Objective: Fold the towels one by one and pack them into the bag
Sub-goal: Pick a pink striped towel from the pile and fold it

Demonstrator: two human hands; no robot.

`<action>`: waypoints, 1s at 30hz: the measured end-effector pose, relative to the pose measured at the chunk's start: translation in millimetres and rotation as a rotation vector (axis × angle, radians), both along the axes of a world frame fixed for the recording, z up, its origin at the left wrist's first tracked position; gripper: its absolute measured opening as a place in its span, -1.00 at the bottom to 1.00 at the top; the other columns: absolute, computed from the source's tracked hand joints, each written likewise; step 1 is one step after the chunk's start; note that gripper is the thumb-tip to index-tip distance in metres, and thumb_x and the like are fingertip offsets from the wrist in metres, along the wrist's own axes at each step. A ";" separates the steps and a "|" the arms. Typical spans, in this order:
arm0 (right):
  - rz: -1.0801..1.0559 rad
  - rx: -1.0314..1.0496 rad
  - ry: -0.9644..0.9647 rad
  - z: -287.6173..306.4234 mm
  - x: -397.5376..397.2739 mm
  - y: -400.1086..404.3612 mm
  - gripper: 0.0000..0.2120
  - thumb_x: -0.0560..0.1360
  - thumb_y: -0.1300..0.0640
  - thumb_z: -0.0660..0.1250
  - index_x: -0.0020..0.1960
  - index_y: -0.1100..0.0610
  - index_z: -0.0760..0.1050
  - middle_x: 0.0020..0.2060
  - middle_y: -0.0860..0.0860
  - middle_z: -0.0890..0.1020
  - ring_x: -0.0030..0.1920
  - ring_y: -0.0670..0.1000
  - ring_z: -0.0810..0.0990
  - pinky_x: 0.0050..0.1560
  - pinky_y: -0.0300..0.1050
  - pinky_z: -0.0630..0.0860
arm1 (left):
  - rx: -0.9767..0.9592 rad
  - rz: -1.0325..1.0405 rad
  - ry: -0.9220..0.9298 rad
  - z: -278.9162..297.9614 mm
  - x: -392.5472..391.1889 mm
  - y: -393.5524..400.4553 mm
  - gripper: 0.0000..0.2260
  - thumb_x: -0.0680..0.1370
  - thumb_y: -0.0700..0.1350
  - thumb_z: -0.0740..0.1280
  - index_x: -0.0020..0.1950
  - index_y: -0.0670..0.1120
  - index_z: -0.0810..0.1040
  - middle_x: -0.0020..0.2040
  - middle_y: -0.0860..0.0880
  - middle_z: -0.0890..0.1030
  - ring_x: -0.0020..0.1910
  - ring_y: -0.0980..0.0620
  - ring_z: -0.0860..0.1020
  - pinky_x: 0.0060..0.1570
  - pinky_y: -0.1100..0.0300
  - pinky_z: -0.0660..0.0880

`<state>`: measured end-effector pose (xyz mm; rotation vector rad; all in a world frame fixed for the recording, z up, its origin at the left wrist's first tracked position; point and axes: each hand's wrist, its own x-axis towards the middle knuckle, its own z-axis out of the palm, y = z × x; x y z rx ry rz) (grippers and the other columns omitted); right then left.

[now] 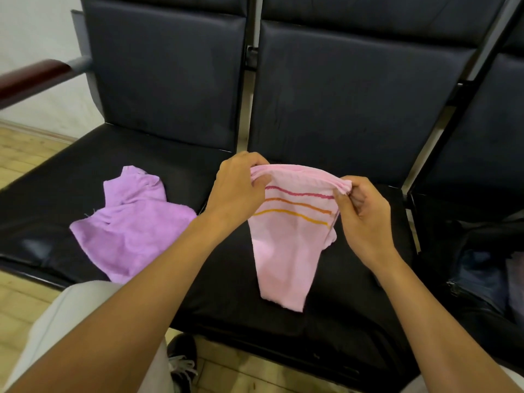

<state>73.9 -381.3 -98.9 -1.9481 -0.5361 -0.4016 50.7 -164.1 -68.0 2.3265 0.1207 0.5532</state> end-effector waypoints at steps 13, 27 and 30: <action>0.015 0.075 0.104 1.5 -1.4 11.6 -0.83 0.60 0.23 0.30 0.16 0.07 0.52 -0.01 -0.15 0.63 0.03 -0.17 0.65 -0.03 -0.36 0.57 | -0.057 0.040 0.038 -0.3 -5.2 13.2 -0.89 0.52 -0.14 0.42 0.02 -0.03 0.59 -0.03 0.06 0.51 -0.19 0.13 0.48 -0.19 0.40 0.45; 0.178 0.150 0.406 2.3 -13.3 15.7 -0.78 0.51 0.35 0.38 0.03 0.06 0.63 -0.10 -0.03 0.72 -0.04 -0.05 0.71 -0.09 -0.24 0.62 | -0.388 -0.278 0.168 -16.7 -12.3 -49.6 -0.78 0.48 0.04 0.45 0.03 -0.05 0.58 -0.15 0.08 0.65 -0.17 0.20 0.63 -0.20 0.39 0.56; 0.214 0.155 0.412 4.8 -15.3 12.1 -0.78 0.53 0.29 0.39 0.10 0.03 0.63 -0.03 -0.04 0.73 0.02 -0.06 0.70 0.00 -0.23 0.62 | -0.378 -0.251 0.157 -18.1 -7.4 -47.5 -0.84 0.50 0.01 0.43 0.00 -0.04 0.58 -0.17 0.07 0.65 -0.19 0.20 0.64 -0.20 0.38 0.57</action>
